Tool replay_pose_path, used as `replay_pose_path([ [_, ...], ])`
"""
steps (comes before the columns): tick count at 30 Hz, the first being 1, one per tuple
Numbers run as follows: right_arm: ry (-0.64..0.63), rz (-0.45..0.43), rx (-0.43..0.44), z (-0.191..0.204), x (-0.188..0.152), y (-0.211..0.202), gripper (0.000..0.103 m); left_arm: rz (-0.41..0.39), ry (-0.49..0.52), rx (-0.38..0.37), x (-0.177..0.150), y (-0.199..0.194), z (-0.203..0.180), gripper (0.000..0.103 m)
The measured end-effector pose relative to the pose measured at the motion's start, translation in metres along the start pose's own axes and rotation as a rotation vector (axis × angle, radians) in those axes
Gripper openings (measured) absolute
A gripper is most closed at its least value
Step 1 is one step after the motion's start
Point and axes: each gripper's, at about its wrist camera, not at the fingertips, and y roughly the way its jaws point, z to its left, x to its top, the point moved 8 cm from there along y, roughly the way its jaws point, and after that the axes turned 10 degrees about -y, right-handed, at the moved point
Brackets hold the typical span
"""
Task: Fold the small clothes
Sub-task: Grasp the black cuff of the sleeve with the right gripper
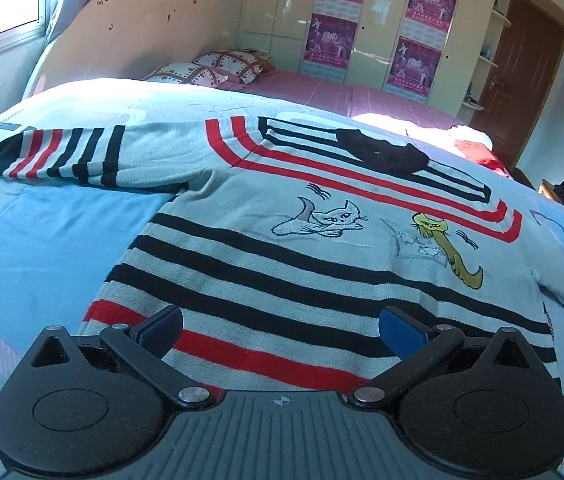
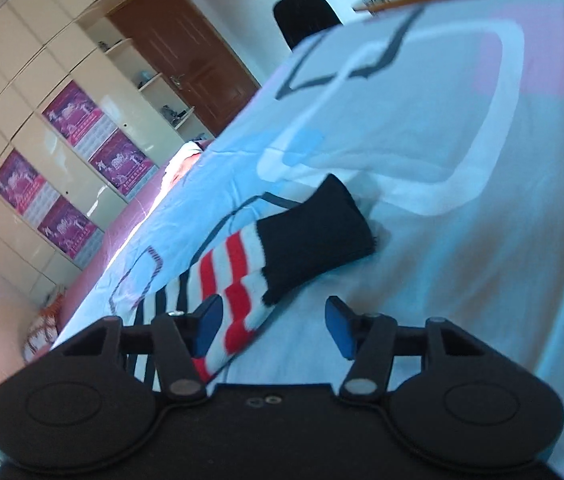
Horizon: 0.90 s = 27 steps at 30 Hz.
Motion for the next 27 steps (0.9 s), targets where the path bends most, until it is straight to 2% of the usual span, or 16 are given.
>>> replay_pose_path([
  [4,0.065,-0.03,0.048,-0.002,0.01,0.019,0.057,0.016,0.026,0.016,-0.001,0.009,-0.016,0.103],
  [5,0.075,-0.037,0.051,-0.003,0.012,0.023,0.054,0.02,0.031,0.022,-0.001,0.011,-0.019,0.103],
  [7,0.09,-0.036,0.044,-0.007,0.015,0.031,0.037,0.027,0.037,0.028,-0.001,0.016,-0.023,0.103],
  [10,0.063,-0.033,0.026,-0.008,0.017,0.036,0.023,0.023,0.049,0.033,0.002,0.021,-0.026,0.103],
  [12,0.012,-0.031,0.007,-0.005,0.017,0.036,0.018,0.012,0.052,0.04,0.006,0.024,-0.025,0.103],
  [15,-0.088,-0.028,-0.06,0.002,0.018,0.033,0.007,-0.01,0.089,0.085,0.021,0.031,-0.019,0.103],
  [17,-0.126,-0.026,-0.089,0.01,0.019,0.032,0.008,-0.023,0.116,0.132,0.033,0.038,-0.012,0.103],
  [19,-0.175,-0.033,-0.114,0.019,0.019,0.026,0.008,-0.003,0.139,0.173,0.047,0.051,0.0,0.103],
  [22,-0.237,-0.071,-0.104,0.045,0.022,0.012,0.007,0.012,0.111,0.128,0.064,0.061,0.016,0.103],
  [27,-0.373,-0.113,-0.008,0.133,0.01,-0.004,0.007,-0.009,0.049,0.076,0.08,0.073,0.049,0.103],
])
